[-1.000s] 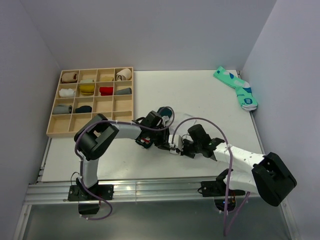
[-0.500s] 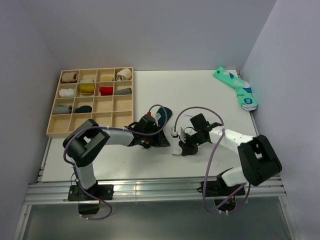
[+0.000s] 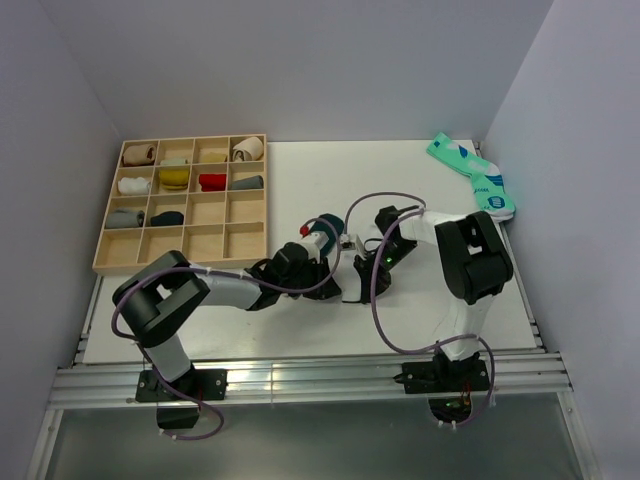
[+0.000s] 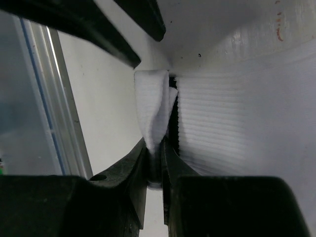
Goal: Roll the socks
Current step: Roll the sock at the center of the board.
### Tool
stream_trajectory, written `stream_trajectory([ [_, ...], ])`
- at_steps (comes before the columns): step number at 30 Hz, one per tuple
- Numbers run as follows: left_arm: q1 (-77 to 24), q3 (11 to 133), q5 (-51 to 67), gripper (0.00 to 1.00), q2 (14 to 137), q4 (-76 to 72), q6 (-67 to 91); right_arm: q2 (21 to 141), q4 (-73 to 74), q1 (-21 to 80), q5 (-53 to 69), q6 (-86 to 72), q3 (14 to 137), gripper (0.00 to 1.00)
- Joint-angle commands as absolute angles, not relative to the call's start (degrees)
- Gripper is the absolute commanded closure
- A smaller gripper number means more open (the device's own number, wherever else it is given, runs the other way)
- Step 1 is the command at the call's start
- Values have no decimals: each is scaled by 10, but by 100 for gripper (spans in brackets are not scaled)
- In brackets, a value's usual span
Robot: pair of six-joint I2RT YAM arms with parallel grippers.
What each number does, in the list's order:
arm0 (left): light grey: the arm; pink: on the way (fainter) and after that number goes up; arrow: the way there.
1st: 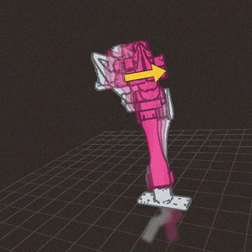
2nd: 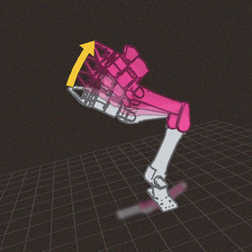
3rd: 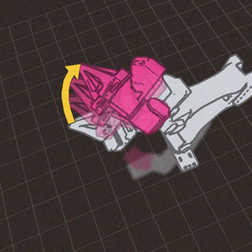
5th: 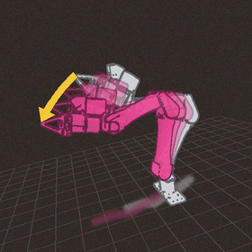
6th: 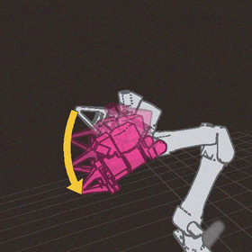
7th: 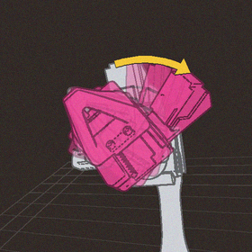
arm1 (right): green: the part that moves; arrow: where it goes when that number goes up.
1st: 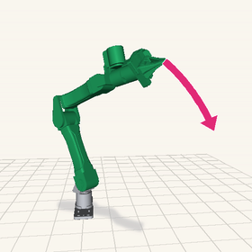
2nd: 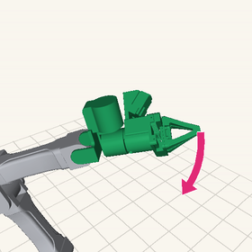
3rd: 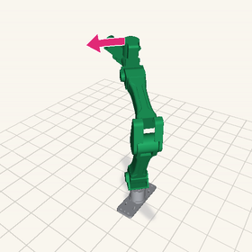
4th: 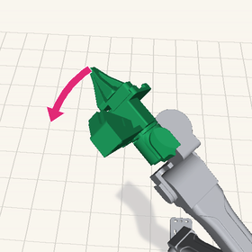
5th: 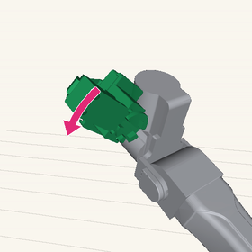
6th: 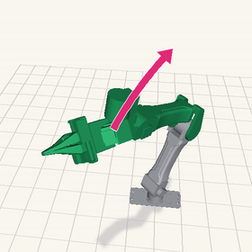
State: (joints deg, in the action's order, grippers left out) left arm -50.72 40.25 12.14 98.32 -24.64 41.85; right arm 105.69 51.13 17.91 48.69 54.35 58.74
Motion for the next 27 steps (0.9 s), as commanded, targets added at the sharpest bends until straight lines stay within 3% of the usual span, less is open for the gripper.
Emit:
stream_trajectory([
  [1,-518,405,112,69,956,-332,362,1082,575,172,507,557,619,82],
  [18,-519,452,254,67,1064,-448,319,1128,568,163,488,520,642,82],
  [27,-524,450,266,67,1100,-469,338,1135,548,162,476,502,640,82],
])
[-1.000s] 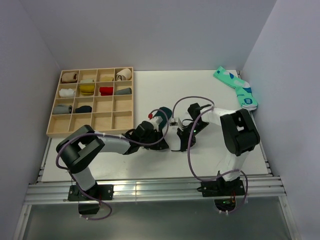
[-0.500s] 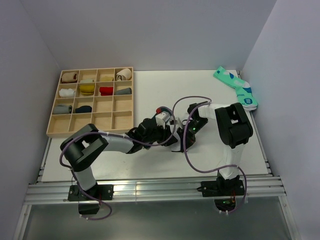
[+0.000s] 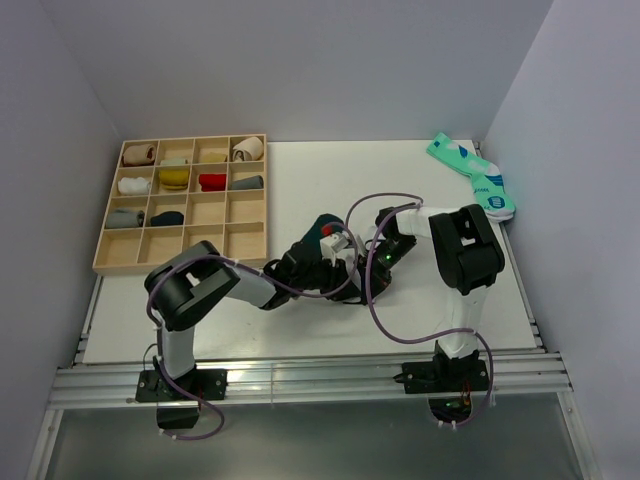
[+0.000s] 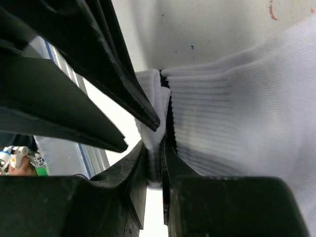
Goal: Roll the socks
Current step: Roll the sock at the center of the board.
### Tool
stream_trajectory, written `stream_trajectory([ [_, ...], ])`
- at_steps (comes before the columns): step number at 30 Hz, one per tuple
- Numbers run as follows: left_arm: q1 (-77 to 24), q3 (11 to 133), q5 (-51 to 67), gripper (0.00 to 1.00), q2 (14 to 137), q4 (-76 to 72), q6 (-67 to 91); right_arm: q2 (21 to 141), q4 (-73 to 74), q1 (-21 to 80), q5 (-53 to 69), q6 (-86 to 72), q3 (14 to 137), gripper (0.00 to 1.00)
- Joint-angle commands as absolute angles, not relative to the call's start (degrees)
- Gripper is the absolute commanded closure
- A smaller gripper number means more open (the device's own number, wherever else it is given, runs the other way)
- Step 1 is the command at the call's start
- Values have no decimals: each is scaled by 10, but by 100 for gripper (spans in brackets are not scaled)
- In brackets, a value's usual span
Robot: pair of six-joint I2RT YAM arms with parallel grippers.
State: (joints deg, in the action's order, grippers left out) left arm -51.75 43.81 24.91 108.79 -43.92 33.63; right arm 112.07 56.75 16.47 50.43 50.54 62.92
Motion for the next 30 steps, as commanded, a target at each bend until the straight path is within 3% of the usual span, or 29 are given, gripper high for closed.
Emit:
stream_trajectory([
  [1,-525,452,262,68,1102,-466,337,1134,548,162,474,501,639,82],
  [14,-541,474,188,79,1128,-382,330,1110,516,162,456,466,625,76],
  [22,-544,491,161,94,1152,-327,340,1044,476,162,419,439,595,58],
  [30,-544,504,161,100,1175,-293,351,947,399,160,367,391,544,43],
])
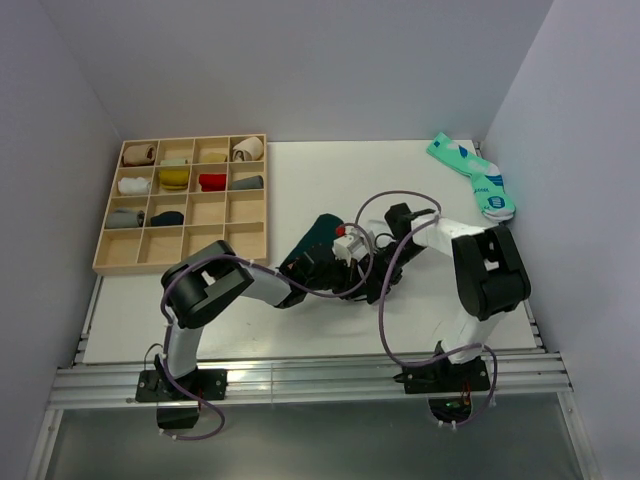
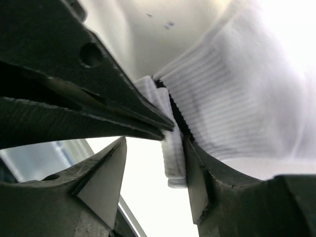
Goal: Roll the socks
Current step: Roll the sock at the center of the board.
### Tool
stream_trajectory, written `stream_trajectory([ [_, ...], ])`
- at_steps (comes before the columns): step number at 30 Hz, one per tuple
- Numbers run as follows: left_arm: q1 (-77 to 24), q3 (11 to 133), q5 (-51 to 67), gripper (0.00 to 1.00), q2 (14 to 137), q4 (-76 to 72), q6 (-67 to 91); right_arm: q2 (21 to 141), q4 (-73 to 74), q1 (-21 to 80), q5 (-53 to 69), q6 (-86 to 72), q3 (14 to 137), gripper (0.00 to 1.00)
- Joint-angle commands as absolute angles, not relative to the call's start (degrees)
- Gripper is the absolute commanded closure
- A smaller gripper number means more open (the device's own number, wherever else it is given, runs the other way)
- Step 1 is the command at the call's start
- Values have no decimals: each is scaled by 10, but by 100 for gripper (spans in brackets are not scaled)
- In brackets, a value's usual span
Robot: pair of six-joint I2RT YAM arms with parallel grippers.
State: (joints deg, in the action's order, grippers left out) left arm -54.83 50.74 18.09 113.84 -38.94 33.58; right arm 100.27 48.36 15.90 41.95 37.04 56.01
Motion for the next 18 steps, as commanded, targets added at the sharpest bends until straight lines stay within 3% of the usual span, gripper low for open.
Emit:
stream_trajectory([
  [1,-544,505,160,100,1177,-291,352,937,392,159,360,383,533,42],
  [8,-544,517,165,100,1193,-277,366,892,350,153,320,352,510,35],
  [18,-544,551,169,100,1214,-238,372,870,309,141,300,330,489,37],
])
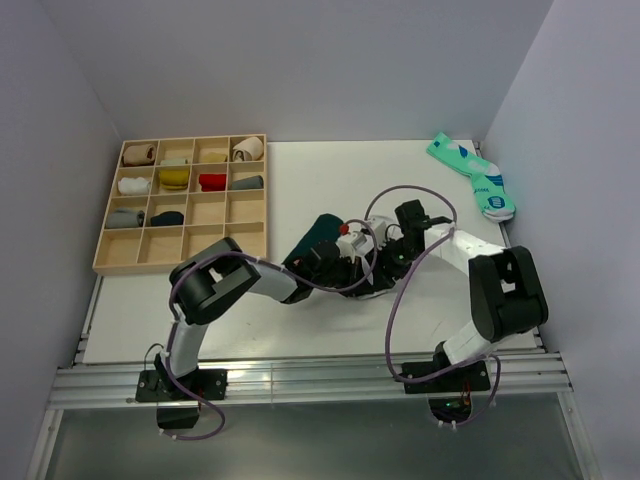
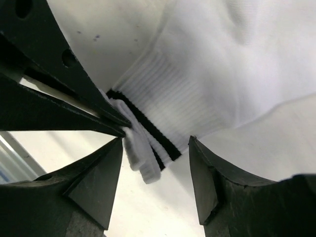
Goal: Roll the socks
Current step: Roll the sock at the center of the board.
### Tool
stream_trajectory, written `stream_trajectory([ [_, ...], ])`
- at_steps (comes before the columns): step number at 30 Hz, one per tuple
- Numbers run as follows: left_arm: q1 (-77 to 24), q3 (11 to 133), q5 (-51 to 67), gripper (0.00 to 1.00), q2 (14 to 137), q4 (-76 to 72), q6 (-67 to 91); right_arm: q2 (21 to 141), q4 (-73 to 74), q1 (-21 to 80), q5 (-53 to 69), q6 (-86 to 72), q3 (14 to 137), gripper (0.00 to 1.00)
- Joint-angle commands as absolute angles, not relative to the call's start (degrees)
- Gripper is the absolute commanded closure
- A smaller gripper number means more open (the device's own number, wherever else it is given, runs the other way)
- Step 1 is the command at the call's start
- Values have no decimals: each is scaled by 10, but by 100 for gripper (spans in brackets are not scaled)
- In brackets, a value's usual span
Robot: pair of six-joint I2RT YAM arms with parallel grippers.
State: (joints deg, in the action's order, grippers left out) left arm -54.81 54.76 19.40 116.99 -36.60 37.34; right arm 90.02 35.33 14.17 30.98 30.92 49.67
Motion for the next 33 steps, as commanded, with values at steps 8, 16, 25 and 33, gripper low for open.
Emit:
stream_trajectory([
  [8,-540,613,185,100,1241,-150,384,837,327,110,344,333,497,39],
  [16,-526,656,206,100,1243,-35,396,805,294,70,330,305,483,41],
  [25,-507,675,207,100,1214,88,381,814,291,33,291,294,490,41],
  [33,-497,664,192,100,1151,161,370,867,304,36,293,291,532,45],
])
